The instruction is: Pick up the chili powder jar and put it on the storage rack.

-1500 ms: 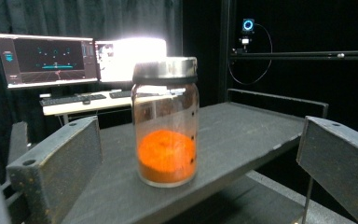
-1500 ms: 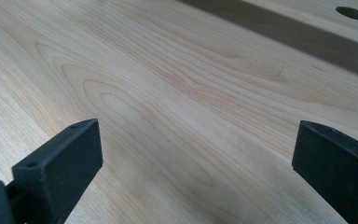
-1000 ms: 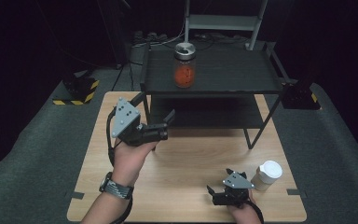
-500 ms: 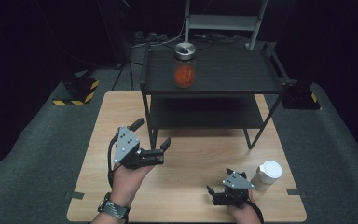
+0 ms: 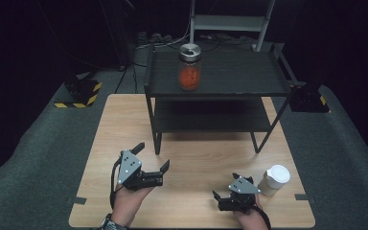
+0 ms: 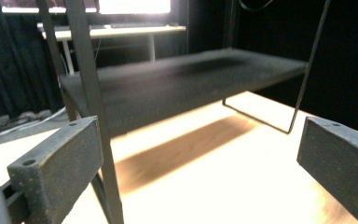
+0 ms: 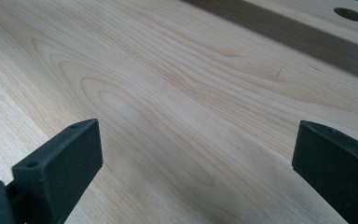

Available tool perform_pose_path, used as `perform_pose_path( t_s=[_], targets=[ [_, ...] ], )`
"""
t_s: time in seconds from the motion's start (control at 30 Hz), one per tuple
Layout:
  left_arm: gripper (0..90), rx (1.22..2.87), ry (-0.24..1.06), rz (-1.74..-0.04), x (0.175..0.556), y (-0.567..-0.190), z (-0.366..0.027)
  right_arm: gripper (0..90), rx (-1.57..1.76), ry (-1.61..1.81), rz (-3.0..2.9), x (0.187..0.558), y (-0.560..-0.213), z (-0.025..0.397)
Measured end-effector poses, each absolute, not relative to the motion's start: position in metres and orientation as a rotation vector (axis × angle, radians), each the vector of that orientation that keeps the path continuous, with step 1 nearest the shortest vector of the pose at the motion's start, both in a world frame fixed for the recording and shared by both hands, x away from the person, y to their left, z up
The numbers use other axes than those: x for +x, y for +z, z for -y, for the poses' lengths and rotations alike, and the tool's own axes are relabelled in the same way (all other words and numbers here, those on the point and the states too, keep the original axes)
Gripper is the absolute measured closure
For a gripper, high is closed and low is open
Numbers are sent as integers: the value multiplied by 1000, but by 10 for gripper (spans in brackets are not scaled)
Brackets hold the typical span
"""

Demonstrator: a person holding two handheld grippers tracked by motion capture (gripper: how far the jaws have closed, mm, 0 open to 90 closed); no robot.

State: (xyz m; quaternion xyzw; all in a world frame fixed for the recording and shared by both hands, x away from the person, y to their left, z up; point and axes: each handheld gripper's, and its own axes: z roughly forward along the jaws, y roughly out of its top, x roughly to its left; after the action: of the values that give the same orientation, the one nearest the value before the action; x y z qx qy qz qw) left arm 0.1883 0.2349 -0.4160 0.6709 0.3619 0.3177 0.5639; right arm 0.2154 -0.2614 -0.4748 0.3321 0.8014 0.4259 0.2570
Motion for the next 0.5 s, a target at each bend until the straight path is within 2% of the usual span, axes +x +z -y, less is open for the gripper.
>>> perform_pose_path(
  t_s=[0.5],
  targets=[
    [5, 1680, 695, -957, 182, -466, -239, 7, 900, 1149, -2174, 215, -475, 260]
  ],
)
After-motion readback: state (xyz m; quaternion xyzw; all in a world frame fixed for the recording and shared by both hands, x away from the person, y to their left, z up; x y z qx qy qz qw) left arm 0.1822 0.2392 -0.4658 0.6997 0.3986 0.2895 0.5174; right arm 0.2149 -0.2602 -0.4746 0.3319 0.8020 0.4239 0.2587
